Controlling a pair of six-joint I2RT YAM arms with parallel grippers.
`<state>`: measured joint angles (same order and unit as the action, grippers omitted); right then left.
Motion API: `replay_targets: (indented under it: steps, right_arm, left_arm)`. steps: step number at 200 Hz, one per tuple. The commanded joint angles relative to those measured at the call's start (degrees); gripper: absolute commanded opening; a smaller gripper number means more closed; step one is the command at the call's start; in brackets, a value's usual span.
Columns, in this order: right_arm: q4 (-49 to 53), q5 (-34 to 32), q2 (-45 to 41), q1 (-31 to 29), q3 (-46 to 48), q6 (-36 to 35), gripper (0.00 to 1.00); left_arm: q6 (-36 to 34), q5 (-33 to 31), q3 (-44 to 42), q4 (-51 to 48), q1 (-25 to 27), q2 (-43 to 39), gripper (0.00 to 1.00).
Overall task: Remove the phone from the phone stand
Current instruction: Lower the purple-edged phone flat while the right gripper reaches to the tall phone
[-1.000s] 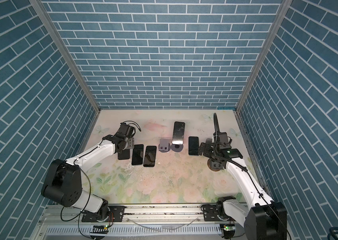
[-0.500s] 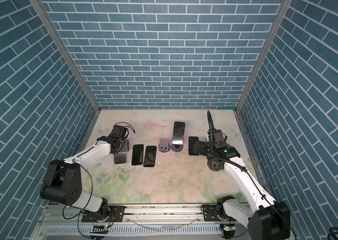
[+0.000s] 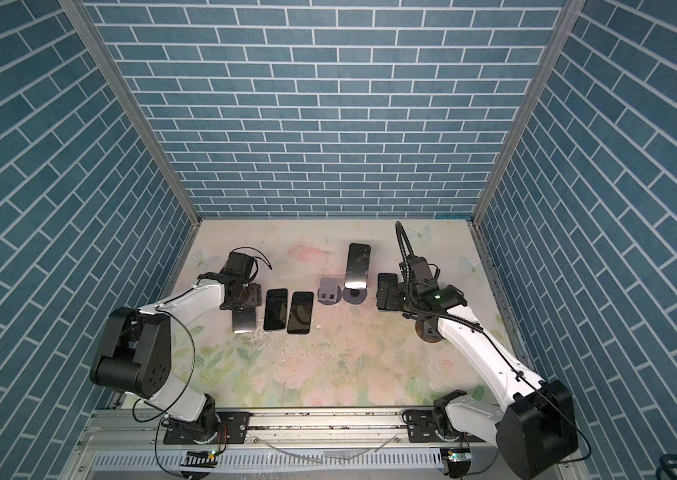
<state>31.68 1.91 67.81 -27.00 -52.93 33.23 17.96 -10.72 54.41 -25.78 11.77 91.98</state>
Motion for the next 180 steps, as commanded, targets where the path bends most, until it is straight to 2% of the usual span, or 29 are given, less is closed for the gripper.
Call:
replay_targets:
  steps: [1, 89, 180]
  right_arm:
    - [-0.7, -1.8, 1.6, -1.2, -3.7, 1.7, 0.99]
    - [-1.3, -3.1, 6.9, -4.8, -7.2, 2.0, 0.99]
    - [-2.4, -3.5, 8.0, -6.0, -6.8, 2.2, 0.99]
  left_arm:
    - [-0.2, 0.2, 0.1, 0.6, -0.7, 1.5, 0.66]
    - [0.4, 3.6, 3.5, -1.2, -1.8, 7.6, 0.66]
    - [-0.1, 5.2, 6.8, -4.1, -2.0, 11.7, 0.69]
